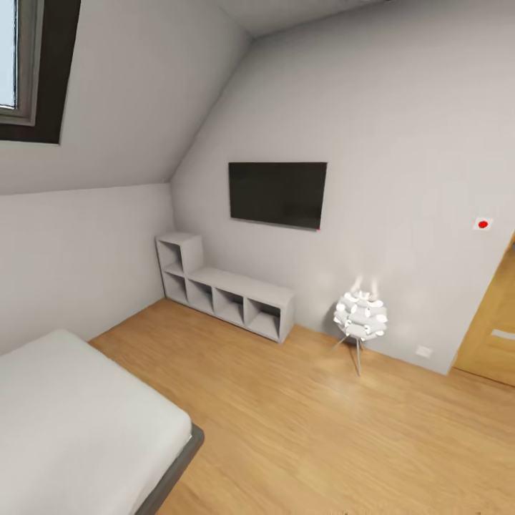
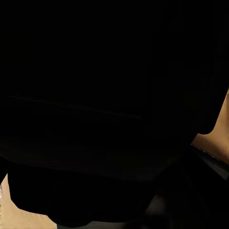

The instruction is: Attach the digital camera to the camera tripod in the bedroom.

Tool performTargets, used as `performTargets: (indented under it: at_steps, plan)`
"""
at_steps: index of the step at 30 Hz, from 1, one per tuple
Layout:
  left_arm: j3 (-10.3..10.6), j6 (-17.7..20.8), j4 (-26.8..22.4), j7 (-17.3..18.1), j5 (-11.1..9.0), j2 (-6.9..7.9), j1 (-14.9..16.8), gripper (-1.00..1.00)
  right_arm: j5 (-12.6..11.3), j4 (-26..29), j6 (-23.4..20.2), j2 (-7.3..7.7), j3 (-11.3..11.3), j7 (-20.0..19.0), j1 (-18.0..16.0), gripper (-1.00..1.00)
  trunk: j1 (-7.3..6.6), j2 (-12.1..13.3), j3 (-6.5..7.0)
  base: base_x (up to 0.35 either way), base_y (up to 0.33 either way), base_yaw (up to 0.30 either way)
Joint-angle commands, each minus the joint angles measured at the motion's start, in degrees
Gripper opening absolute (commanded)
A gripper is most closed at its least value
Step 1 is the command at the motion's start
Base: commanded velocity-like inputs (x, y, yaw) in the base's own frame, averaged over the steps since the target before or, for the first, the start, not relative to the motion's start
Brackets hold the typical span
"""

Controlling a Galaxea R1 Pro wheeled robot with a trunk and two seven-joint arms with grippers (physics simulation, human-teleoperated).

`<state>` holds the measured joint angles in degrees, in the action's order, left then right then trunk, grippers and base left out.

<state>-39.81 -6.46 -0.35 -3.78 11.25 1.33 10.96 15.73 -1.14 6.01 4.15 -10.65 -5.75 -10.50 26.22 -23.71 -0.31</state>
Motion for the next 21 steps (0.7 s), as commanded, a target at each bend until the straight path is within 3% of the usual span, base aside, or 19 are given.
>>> performTargets:
  at_steps: [1,5,12,15,21]
  plan:
    - [-0.35,-0.17,0.09,-0.16,0.72,0.01,0.02,-1.00,0.51,-0.14,0.25,0.01,-0.44,-0.14,-0.05,1.00,0.02,-0.05,-0.03,0.015,0.000,-0.296]
    - [-0.25,-0.08,0.11,-0.08,0.81,-0.06,0.02,-1.00,0.58,-0.17,0.30,-0.06,-0.37,-0.14,-0.05,1.00,0.02,-0.05,-0.03,0.080,0.000,-0.296]
    - [-0.09,0.32,0.09,0.09,1.48,-0.14,0.02,-1.00,0.58,-0.23,0.26,0.00,-0.34,-0.14,-0.05,1.00,0.02,-0.05,-0.03,0.264,0.000,-0.297]
    - [0.27,0.54,0.08,0.21,2.95,-0.16,0.02,-1.00,0.55,-0.39,0.25,-0.06,-0.34,-0.14,-0.05,1.00,0.02,-0.05,-0.03,0.313,0.000,-0.296]
    - [0.76,1.71,0.12,0.40,7.87,-0.18,0.02,-1.00,0.39,-0.59,-0.04,0.05,-0.42,-0.22,-0.05,1.00,0.02,-0.05,-0.03,0.322,0.000,-0.296]
